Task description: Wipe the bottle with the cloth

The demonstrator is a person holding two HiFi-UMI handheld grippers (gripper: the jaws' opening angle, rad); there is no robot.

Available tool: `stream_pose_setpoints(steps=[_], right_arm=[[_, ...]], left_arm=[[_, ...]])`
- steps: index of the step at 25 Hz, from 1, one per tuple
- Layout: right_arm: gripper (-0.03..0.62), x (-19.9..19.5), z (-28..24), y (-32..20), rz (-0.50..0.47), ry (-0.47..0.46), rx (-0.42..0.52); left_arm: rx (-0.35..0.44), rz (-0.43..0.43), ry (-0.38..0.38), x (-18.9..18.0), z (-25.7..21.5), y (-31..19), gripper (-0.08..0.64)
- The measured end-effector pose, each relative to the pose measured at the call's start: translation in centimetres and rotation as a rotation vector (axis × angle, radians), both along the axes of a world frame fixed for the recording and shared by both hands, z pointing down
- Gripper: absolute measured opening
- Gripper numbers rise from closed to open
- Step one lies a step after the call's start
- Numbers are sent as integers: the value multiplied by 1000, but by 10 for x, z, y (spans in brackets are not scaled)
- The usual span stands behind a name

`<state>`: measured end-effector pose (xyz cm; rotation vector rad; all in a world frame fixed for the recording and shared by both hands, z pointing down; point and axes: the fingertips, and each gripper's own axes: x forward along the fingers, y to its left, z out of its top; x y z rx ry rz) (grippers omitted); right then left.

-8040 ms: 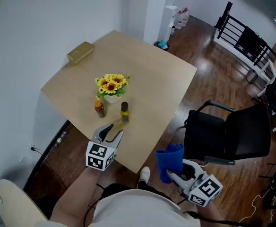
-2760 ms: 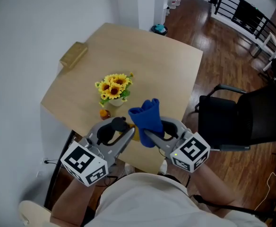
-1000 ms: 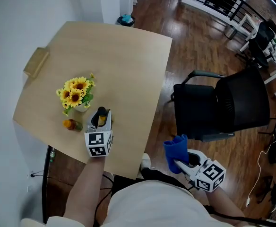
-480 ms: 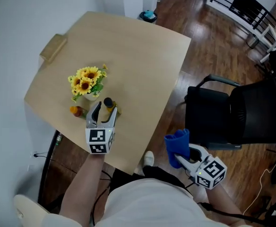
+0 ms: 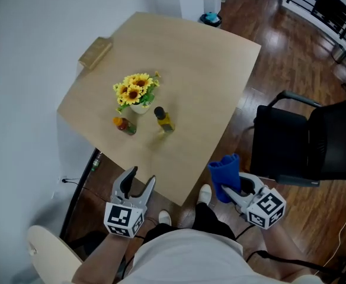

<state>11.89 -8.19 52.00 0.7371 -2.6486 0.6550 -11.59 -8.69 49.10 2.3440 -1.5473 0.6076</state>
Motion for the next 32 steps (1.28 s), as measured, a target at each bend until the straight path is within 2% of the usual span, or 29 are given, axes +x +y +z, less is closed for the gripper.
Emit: stream_pose_setpoints(steps=[4, 8, 10, 14, 18, 21, 26, 29, 32], right_arm=[[152, -17, -16, 42, 18, -4, 39], [152, -39, -21, 105, 54, 19, 69], [152, -56, -22, 143, 87, 18, 75], [152, -89, -30, 235, 164, -13, 41], [152, -116, -41, 326, 139, 10, 33], [152, -117, -53, 366, 143, 18, 56], [152, -109, -70, 416, 151, 17, 101], [152, -101, -82, 449, 152, 1, 127], [152, -81, -94, 487, 157, -16, 151]], left_arm=[[1, 67, 52, 7, -8, 63, 246], [23, 160, 127, 4, -15, 141, 244], [38, 187, 178, -9, -19, 180, 235], [75, 188, 257, -42, -34, 254, 233], [40, 209, 296, -69, -37, 334, 233], [31, 233, 347, -78, -42, 374, 215], [87, 236, 359, -73, -57, 415, 215], [101, 248, 355, -57, -65, 443, 215], [105, 280, 355, -25, -70, 472, 215]])
